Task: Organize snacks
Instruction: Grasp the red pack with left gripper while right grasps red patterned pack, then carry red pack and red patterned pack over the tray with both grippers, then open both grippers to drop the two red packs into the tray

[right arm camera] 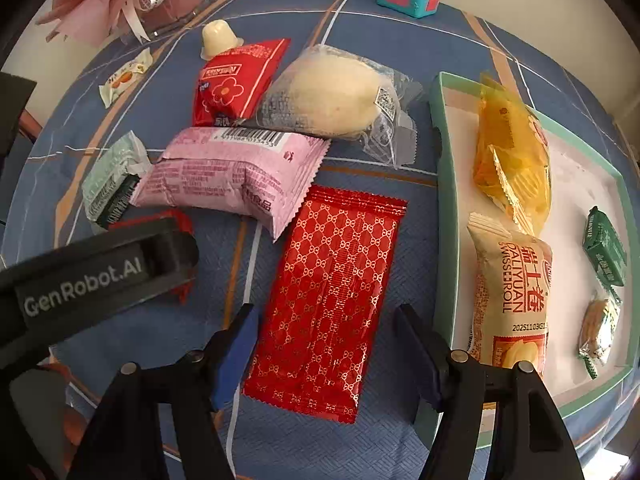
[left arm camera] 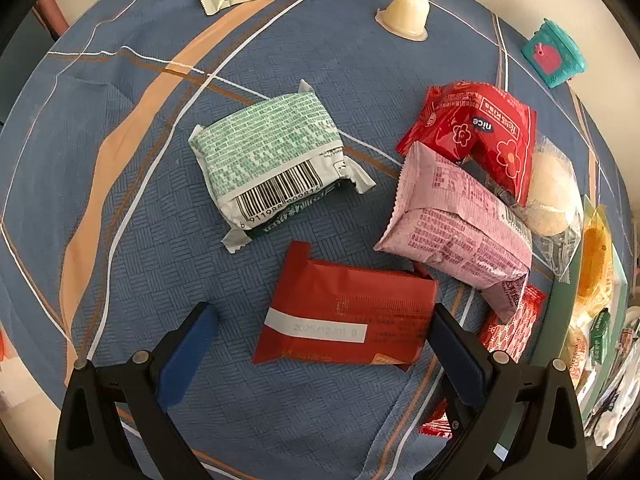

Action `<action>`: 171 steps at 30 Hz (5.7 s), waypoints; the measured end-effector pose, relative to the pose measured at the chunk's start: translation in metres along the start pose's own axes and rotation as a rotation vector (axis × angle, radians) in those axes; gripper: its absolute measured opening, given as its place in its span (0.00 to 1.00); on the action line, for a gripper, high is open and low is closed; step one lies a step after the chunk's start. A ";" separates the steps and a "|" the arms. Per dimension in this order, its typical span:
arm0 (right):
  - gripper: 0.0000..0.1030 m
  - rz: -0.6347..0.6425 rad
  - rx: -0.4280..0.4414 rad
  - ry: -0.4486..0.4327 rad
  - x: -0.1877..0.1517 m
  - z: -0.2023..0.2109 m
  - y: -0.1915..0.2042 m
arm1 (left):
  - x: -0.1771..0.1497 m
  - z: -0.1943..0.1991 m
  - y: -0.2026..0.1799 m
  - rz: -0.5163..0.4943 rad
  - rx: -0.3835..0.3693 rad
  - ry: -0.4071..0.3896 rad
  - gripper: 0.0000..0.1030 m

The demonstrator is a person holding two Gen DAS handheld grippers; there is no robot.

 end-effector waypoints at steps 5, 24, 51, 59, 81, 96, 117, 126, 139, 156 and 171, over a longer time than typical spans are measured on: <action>0.69 -0.017 0.011 -0.008 0.002 -0.002 -0.001 | 0.000 0.003 -0.008 -0.007 0.004 -0.010 0.93; 0.46 -0.055 0.093 -0.044 0.012 0.022 -0.010 | 0.015 0.038 -0.032 -0.019 -0.065 -0.067 0.63; 0.43 -0.066 0.295 -0.133 -0.006 0.097 0.012 | 0.027 0.095 -0.005 0.053 -0.143 -0.200 0.63; 0.43 -0.061 0.312 -0.164 -0.009 0.113 0.011 | 0.028 0.109 0.002 0.070 -0.147 -0.234 0.63; 0.44 -0.378 0.106 -0.290 0.007 0.143 -0.171 | -0.040 0.129 -0.163 -0.318 -0.162 -0.254 0.63; 0.44 -0.493 0.071 -0.279 -0.012 0.134 -0.248 | -0.068 0.105 -0.234 -0.402 -0.257 -0.163 0.64; 0.45 -0.561 0.100 -0.252 -0.014 0.113 -0.260 | -0.060 0.095 -0.256 -0.370 -0.366 -0.114 0.70; 0.46 -0.521 0.092 -0.250 -0.012 0.120 -0.247 | -0.056 0.108 -0.238 -0.385 -0.282 -0.144 0.70; 0.45 -0.365 0.092 -0.238 -0.004 0.125 -0.184 | -0.016 0.113 -0.152 -0.309 -0.002 -0.252 0.70; 0.50 -0.278 0.099 -0.220 0.000 0.116 -0.134 | 0.001 0.125 -0.105 -0.255 0.043 -0.284 0.71; 1.00 -0.275 0.011 -0.226 0.000 0.111 -0.148 | 0.006 0.117 -0.096 -0.254 0.100 -0.312 0.93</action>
Point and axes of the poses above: each gripper's, at about its wrist camera, not at the fingertips, and z roughly against the way its jaws point, y to its left, x to its top, the point moved 9 cm from there along -z, roughly the way its jaws point, and after that the axes turned 4 degrees about x, right-handed, at the moved point
